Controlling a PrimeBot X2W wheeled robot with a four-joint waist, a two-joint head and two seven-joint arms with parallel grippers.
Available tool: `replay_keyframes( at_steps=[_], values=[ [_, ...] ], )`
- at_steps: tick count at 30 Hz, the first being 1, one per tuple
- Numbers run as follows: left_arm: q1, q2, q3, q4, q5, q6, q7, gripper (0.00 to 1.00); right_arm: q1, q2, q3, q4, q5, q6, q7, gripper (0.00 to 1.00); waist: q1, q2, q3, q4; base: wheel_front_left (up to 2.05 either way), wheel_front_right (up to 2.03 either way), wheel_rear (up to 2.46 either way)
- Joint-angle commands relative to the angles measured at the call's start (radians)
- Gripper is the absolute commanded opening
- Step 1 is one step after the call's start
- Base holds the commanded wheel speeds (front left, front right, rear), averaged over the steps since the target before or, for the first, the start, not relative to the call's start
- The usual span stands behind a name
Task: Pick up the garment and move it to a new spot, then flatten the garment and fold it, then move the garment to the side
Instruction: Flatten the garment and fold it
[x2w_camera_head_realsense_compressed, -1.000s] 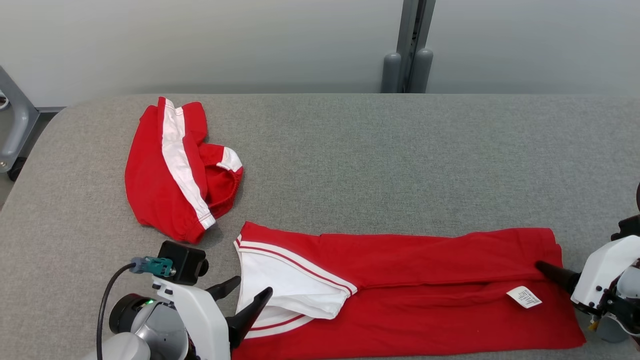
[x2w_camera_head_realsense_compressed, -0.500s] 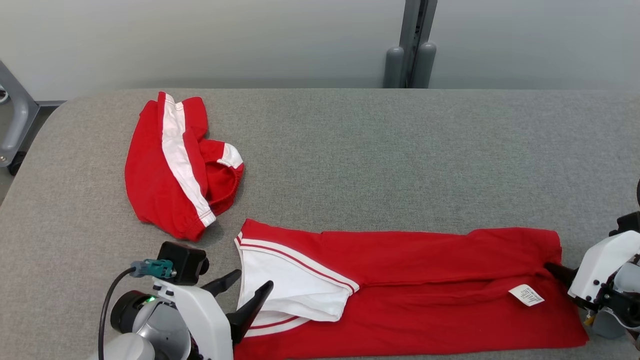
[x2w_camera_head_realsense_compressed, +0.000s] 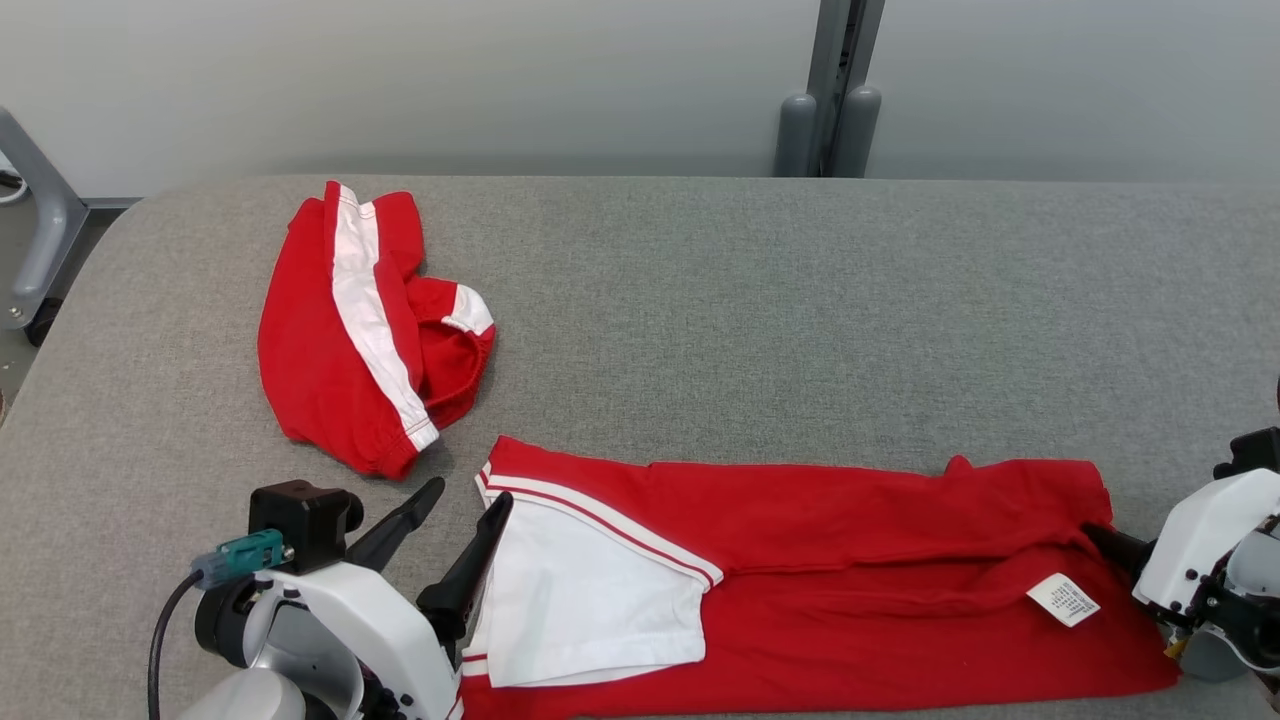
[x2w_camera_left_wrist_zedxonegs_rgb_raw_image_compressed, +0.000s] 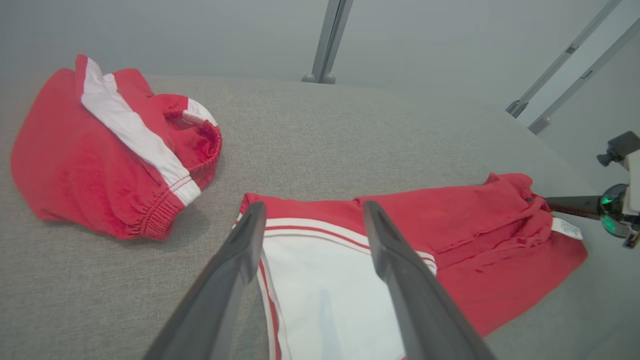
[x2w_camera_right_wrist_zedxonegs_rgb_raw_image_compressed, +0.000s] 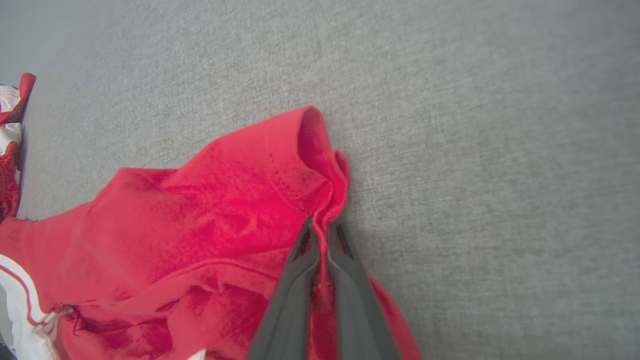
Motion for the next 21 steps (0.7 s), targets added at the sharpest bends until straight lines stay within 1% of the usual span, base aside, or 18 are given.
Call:
replay_keyframes(
  at_steps=[1,2,6,8,12,16,21],
  values=[
    [0.016,-0.006,0.009,0.010,0.011,0.006,-0.024,1.00,0.012,-0.014,-0.010,-0.011,0.002,0.001,-0.020,0.00,0.0000,-0.0001,-0.001,0.002,0.00,0.00,0.00],
    [0.016,-0.006,0.009,0.010,0.011,0.006,-0.024,1.00,0.012,-0.014,-0.010,-0.011,0.002,0.001,-0.020,0.00,0.0000,-0.0001,-0.001,0.002,0.00,0.00,0.00],
    [0.037,-0.025,0.027,0.028,0.006,0.006,-0.086,1.00,0.020,-0.043,-0.023,-0.033,-0.002,0.001,-0.045,0.00,0.0000,-0.0001,-0.003,0.006,0.00,0.00,0.00],
    [0.048,-0.044,0.045,0.034,-0.015,-0.006,-0.119,1.00,0.024,-0.058,-0.031,-0.042,-0.002,0.001,-0.053,0.00,0.0000,-0.0001,-0.003,0.006,0.00,0.00,0.00],
    [0.066,-0.061,0.064,0.068,-0.019,-0.025,-0.181,1.00,0.030,-0.089,-0.045,-0.047,-0.002,0.001,-0.063,0.00,0.0000,-0.0001,-0.003,0.003,0.00,0.00,0.00],
    [0.073,-0.073,0.065,0.102,0.009,-0.031,-0.238,1.00,0.031,-0.119,-0.061,-0.038,-0.002,0.001,-0.077,0.00,0.0000,-0.0001,-0.005,-0.003,0.00,0.00,0.00],
    [0.070,-0.099,0.062,0.144,0.043,-0.039,-0.279,1.00,0.020,-0.154,-0.076,-0.021,-0.014,0.001,-0.097,0.00,0.0000,-0.0001,-0.005,-0.016,0.00,0.00,0.00]
  ],
)
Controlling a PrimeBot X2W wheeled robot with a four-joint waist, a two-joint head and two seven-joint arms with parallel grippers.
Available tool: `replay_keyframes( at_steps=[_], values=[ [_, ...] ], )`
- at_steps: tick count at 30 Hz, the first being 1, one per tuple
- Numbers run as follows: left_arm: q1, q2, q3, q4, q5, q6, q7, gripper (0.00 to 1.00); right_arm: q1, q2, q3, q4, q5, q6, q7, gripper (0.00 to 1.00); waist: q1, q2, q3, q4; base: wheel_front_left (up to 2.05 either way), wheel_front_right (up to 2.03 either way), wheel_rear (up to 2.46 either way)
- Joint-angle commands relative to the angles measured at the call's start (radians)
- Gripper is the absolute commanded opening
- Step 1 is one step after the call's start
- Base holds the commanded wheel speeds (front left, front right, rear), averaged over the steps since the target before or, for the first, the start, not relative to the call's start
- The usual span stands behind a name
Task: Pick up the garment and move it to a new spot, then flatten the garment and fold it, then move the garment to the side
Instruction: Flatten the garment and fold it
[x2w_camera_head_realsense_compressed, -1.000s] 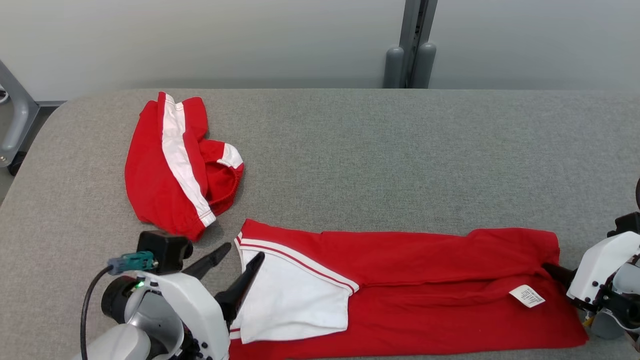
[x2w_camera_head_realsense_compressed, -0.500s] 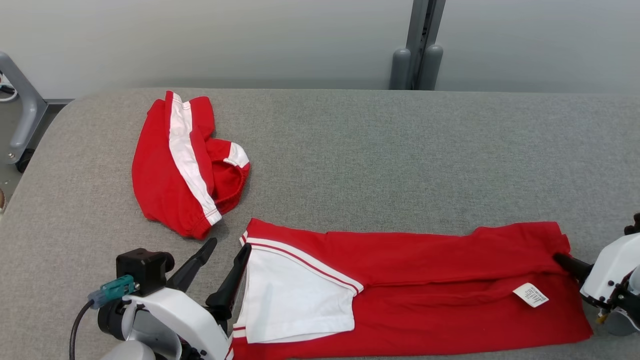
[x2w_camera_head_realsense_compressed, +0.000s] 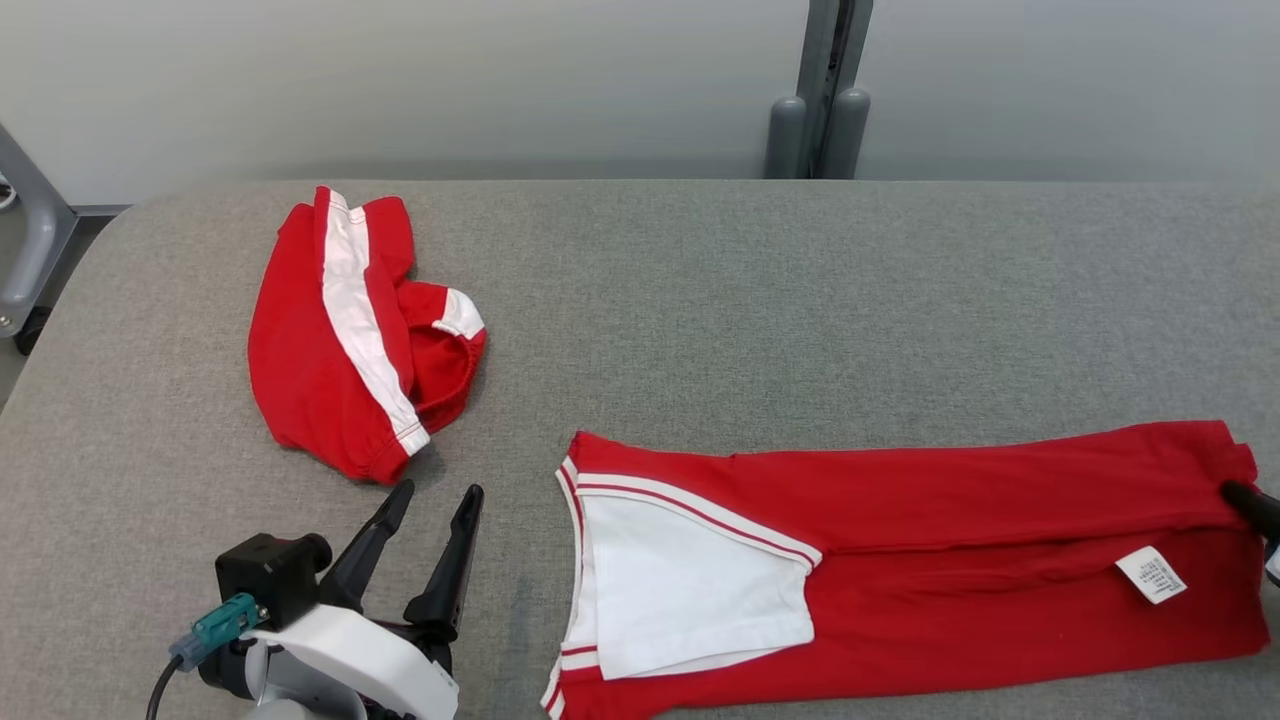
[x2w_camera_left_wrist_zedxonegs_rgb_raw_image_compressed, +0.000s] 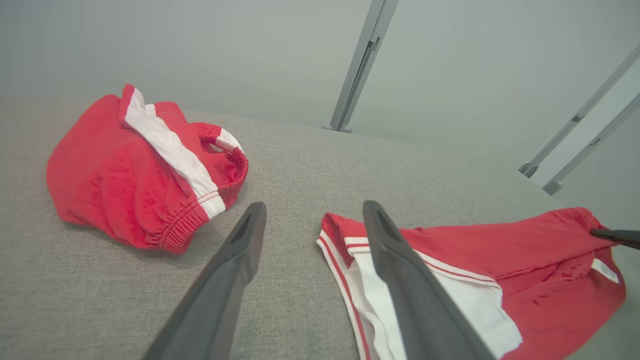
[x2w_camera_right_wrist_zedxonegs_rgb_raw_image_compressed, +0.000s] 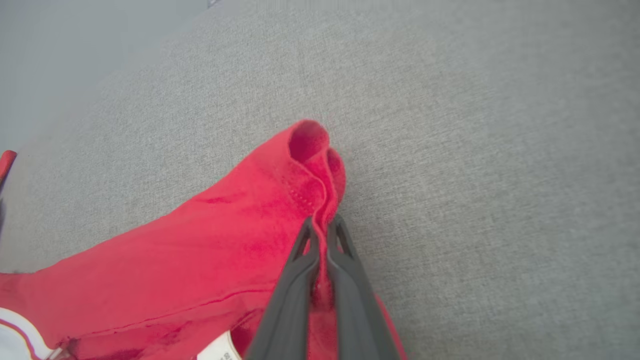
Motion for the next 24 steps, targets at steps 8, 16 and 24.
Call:
replay_keyframes(
  at_steps=[8,16,24],
  values=[
    [-0.005,-0.025,0.026,0.061,0.102,0.012,-0.033,1.00,-0.010,-0.039,-0.022,0.000,-0.009,0.000,-0.010,0.00,0.0000,0.0000,-0.001,-0.028,0.00,0.00,0.00],
    [0.021,-0.063,0.062,0.083,0.150,-0.006,-0.037,1.00,-0.029,-0.080,-0.039,-0.044,-0.011,0.000,0.023,0.00,0.0000,0.0000,0.000,-0.040,0.00,0.00,0.00],
    [0.048,-0.097,0.082,0.119,0.167,-0.038,-0.037,1.00,0.028,-0.137,-0.080,-0.241,0.063,0.000,0.082,0.00,0.0000,0.0000,-0.029,-0.036,0.00,0.00,0.00]
  ],
)
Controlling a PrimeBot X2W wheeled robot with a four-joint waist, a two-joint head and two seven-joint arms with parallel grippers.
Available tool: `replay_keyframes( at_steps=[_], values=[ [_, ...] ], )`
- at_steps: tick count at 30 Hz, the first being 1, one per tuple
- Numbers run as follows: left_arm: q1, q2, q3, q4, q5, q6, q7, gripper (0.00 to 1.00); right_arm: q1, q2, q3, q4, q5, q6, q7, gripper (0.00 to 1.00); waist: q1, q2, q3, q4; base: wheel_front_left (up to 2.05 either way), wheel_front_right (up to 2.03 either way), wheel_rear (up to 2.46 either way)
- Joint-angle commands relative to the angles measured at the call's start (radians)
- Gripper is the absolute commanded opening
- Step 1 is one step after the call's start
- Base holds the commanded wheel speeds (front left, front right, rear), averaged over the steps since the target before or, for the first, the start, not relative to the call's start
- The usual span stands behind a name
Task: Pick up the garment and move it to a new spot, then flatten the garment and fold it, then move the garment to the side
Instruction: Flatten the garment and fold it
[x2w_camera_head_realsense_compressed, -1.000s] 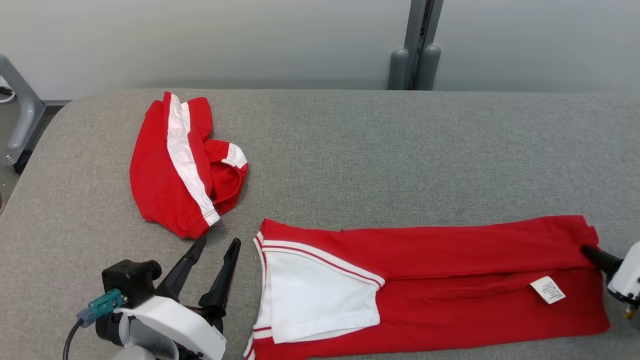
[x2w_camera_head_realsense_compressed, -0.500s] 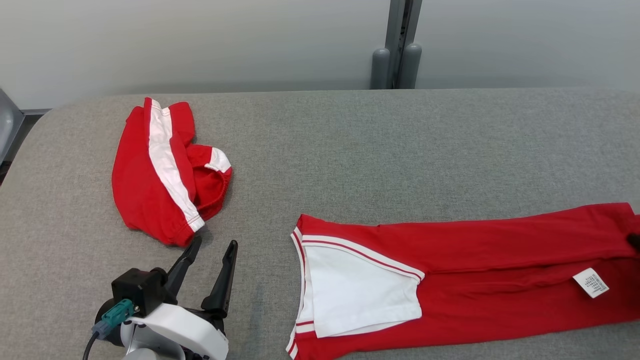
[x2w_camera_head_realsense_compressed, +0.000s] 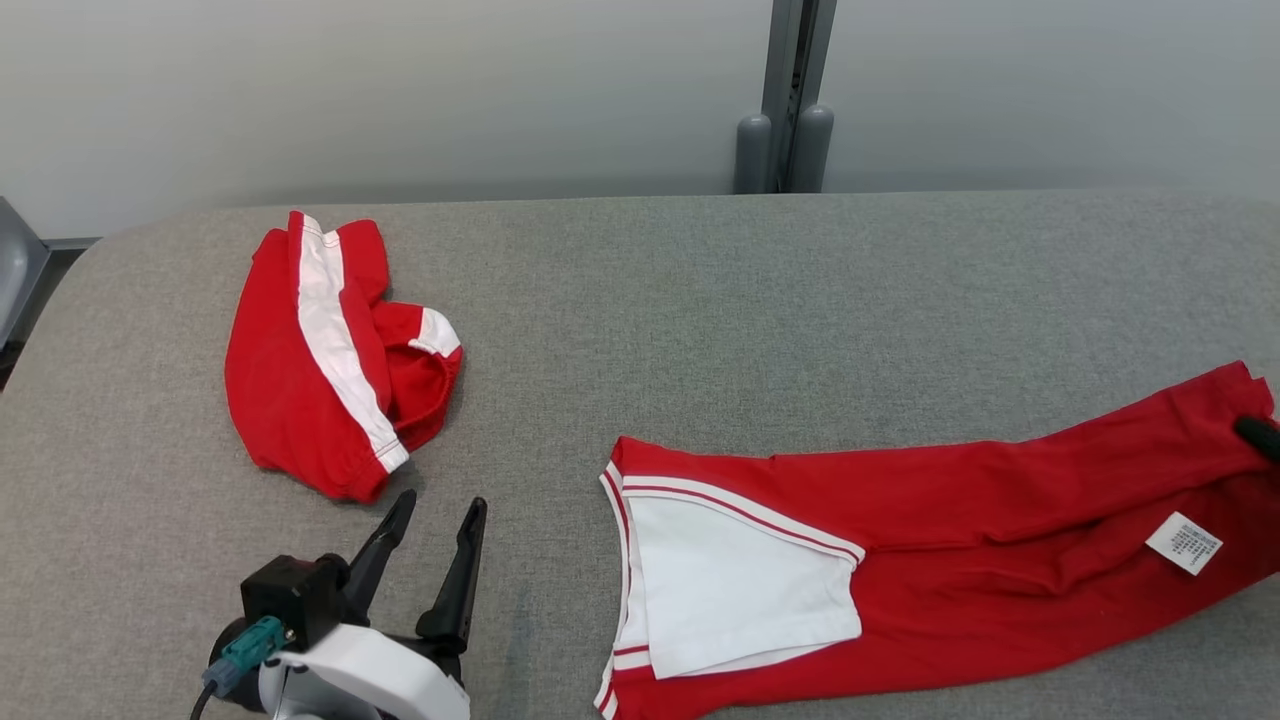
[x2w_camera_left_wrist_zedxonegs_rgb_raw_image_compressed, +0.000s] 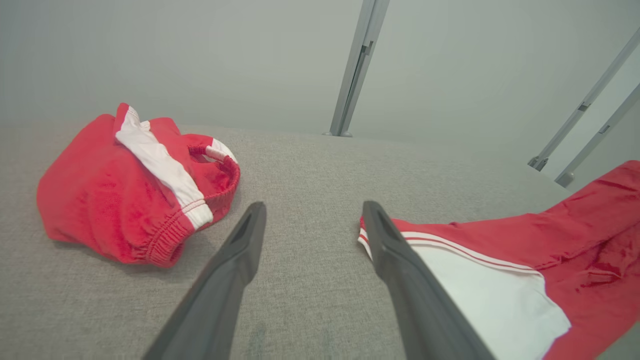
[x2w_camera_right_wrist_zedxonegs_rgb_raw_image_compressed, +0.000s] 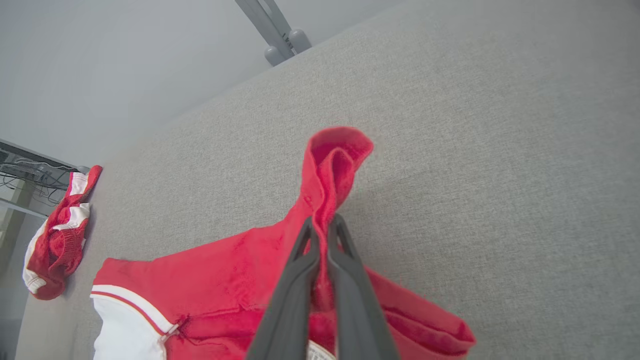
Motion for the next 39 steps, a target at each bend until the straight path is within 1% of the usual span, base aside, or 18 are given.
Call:
replay_keyframes(
  at_steps=[1,5,11,15,18,20,22,26,31,36,37,39],
  values=[
    [0.022,0.001,0.008,0.006,0.005,-0.005,-0.004,1.00,0.022,-0.014,-0.006,-0.026,0.012,0.000,0.008,0.00,0.0000,-0.0001,-0.008,0.001,0.00,0.00,0.00],
    [0.034,-0.012,0.022,0.021,0.011,-0.019,-0.004,1.00,0.064,-0.050,-0.026,-0.147,0.054,0.001,0.028,0.00,0.0000,-0.0001,-0.026,0.000,0.00,0.00,0.00],
    [0.055,-0.030,0.037,0.040,0.018,-0.037,-0.004,1.00,0.125,-0.075,-0.057,-0.352,0.145,0.001,0.047,0.00,0.0000,-0.0001,-0.044,0.005,0.00,0.00,0.00],
    [0.052,-0.042,0.041,0.056,0.021,-0.050,-0.004,1.00,0.152,-0.058,-0.054,-0.456,0.200,0.001,0.055,0.00,0.0000,-0.0001,-0.051,0.022,0.00,0.00,0.00],
    [0.055,-0.050,0.045,0.066,0.025,-0.058,-0.004,1.00,0.156,-0.031,-0.051,-0.499,0.242,0.001,0.047,0.00,0.0000,-0.0001,-0.052,0.039,0.00,0.00,0.00],
    [0.057,-0.055,0.046,0.072,0.029,-0.065,-0.004,1.00,0.144,-0.006,-0.040,-0.503,0.255,0.001,0.047,0.00,0.0000,-0.0001,-0.052,0.050,0.00,0.00,0.00],
    [0.052,-0.063,0.044,0.078,0.031,-0.069,-0.004,1.00,0.125,0.036,-0.035,-0.496,0.289,0.001,0.044,0.00,0.0000,-0.0001,-0.050,0.066,0.00,0.00,0.00],
    [0.040,-0.074,0.048,0.089,0.038,-0.076,-0.004,1.00,0.104,0.119,-0.018,-0.455,0.349,0.001,0.044,0.00,0.0000,-0.0001,-0.045,0.104,0.00,0.00,0.00],
    [0.034,-0.088,0.058,0.098,0.046,-0.089,-0.004,1.00,0.077,0.206,0.001,-0.397,0.388,0.001,0.038,0.00,0.0000,-0.0001,-0.034,0.161,0.00,0.00,0.00],
    [0.031,-0.104,0.069,0.100,0.050,-0.101,-0.004,1.00,0.062,0.275,0.009,-0.335,0.422,0.001,0.048,0.00,0.0000,-0.0001,-0.020,0.214,0.00,0.00,0.00],
    [0.028,-0.109,0.071,0.103,0.055,-0.107,-0.004,1.00,0.062,0.296,0.017,-0.304,0.429,0.001,0.060,0.00,0.0000,-0.0001,-0.016,0.234,0.00,0.00,0.00],
    [0.028,-0.115,0.071,0.107,0.058,-0.111,-0.004,1.00,0.061,0.314,0.021,-0.275,0.441,0.001,0.073,0.00,0.0000,-0.0001,-0.012,0.252,0.00,0.00,0.00]
  ],
)
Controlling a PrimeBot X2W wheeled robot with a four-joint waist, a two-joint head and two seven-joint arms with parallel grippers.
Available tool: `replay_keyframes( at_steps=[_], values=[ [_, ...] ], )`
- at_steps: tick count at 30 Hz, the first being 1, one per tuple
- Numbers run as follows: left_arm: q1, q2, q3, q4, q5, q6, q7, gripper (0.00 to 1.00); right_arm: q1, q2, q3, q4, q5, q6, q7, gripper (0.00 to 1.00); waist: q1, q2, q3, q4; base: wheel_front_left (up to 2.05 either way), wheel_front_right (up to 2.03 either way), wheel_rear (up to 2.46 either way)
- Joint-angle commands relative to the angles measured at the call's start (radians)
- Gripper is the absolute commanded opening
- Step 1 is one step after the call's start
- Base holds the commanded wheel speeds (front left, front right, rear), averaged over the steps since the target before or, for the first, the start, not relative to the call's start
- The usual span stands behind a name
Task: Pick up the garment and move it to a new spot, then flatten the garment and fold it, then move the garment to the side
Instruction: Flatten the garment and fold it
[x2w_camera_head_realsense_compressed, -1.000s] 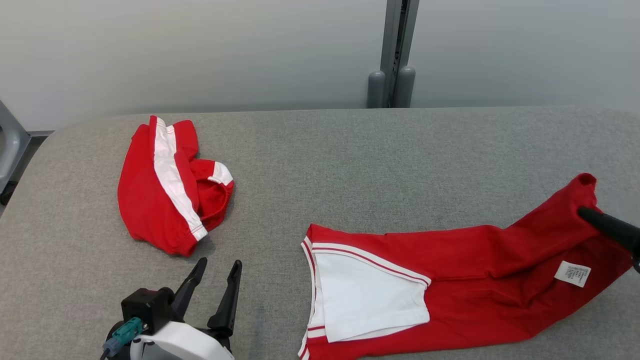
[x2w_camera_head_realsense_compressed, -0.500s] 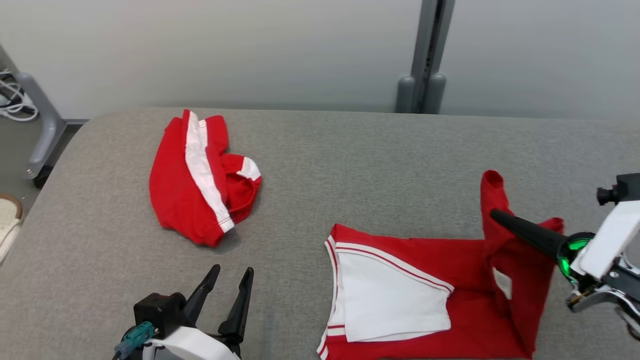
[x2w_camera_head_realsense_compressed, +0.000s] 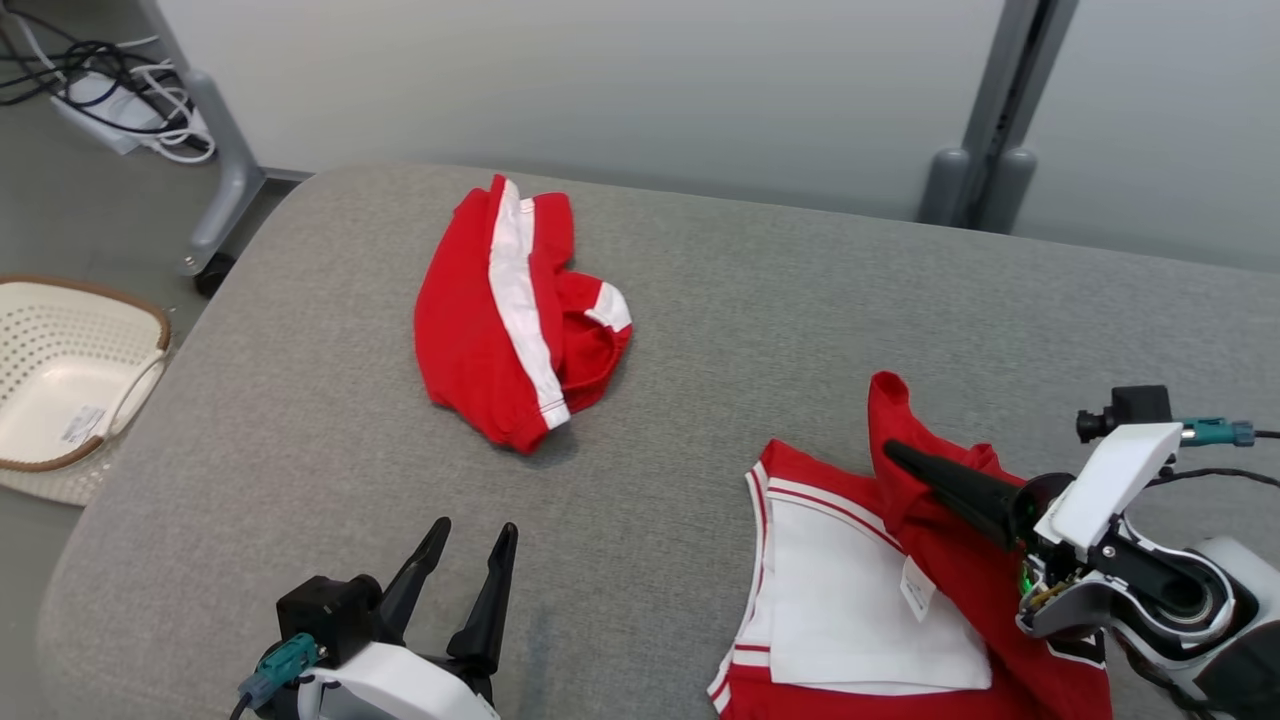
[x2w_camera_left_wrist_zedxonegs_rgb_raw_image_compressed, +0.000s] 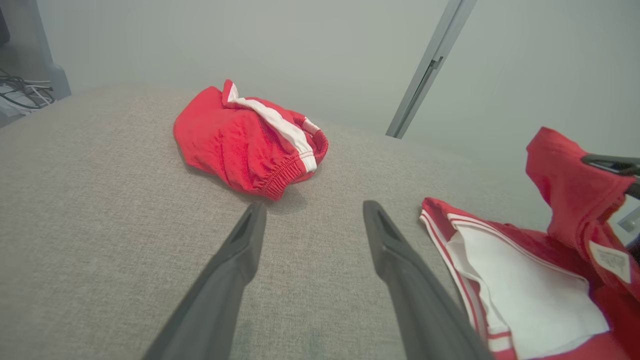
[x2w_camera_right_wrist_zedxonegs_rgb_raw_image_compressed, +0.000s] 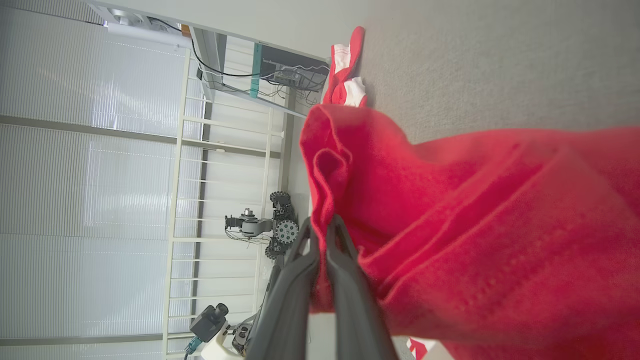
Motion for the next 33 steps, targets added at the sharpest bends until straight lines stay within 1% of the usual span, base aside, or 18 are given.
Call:
replay_keyframes(
  at_steps=[1,8,14,15,16,17,18,21,25,30,33],
  values=[
    [-0.009,-0.003,0.006,0.003,0.008,-0.006,-0.004,1.00,-0.004,0.011,-0.003,0.016,0.008,0.003,0.011,0.00,0.0000,-0.0001,0.008,0.025,0.00,0.00,0.00],
    [-0.002,-0.005,0.018,0.010,0.014,-0.012,-0.004,1.00,0.009,0.053,0.009,0.066,0.019,0.003,0.043,0.00,0.0000,-0.0001,0.011,0.046,0.00,0.00,0.00],
    [-0.001,-0.006,0.026,0.020,0.017,-0.018,-0.004,1.00,0.006,0.086,0.027,0.107,-0.001,0.003,0.057,0.00,0.0000,-0.0001,0.008,0.040,0.00,0.00,0.00],
    [-0.001,-0.006,0.027,0.021,0.017,-0.019,-0.004,1.00,0.004,0.091,0.029,0.115,-0.005,0.003,0.059,0.08,0.0000,-0.0001,0.008,0.038,0.00,0.00,0.00],
    [-0.002,-0.005,0.027,0.022,0.018,-0.019,-0.004,1.00,0.002,0.096,0.033,0.123,-0.007,0.003,0.062,0.33,0.0000,-0.0001,0.007,0.035,0.00,0.00,0.00],
    [-0.002,-0.005,0.026,0.023,0.018,-0.019,-0.004,1.00,-0.002,0.101,0.036,0.129,-0.012,0.003,0.063,0.49,0.0000,-0.0001,0.007,0.032,0.00,0.00,0.00],
    [-0.003,-0.006,0.025,0.023,0.018,-0.019,-0.004,1.00,-0.006,0.106,0.038,0.134,-0.014,0.003,0.064,1.00,0.0000,-0.0001,0.007,0.029,0.00,0.00,0.00],
    [-0.007,-0.005,0.024,0.025,0.018,-0.019,-0.004,1.00,-0.017,0.121,0.024,0.126,-0.022,0.003,0.056,1.00,0.0000,-0.0001,0.007,0.021,0.00,0.00,0.00],
    [-0.009,-0.005,0.024,0.024,0.019,-0.015,-0.004,1.00,-0.017,0.120,0.001,0.082,-0.047,0.003,0.048,1.00,0.0000,-0.0001,0.006,0.008,0.00,0.00,0.00],
    [-0.006,-0.001,0.024,0.023,0.016,-0.012,-0.004,1.00,-0.002,0.091,-0.052,-0.006,-0.093,0.003,0.019,1.00,0.0000,-0.0001,-0.002,-0.007,0.00,0.00,0.00],
    [-0.001,0.003,0.028,0.020,0.014,-0.010,-0.004,1.00,0.009,0.062,-0.104,-0.070,-0.125,0.003,-0.027,1.00,0.0000,-0.0001,-0.008,-0.020,0.00,0.00,0.00]
  ],
)
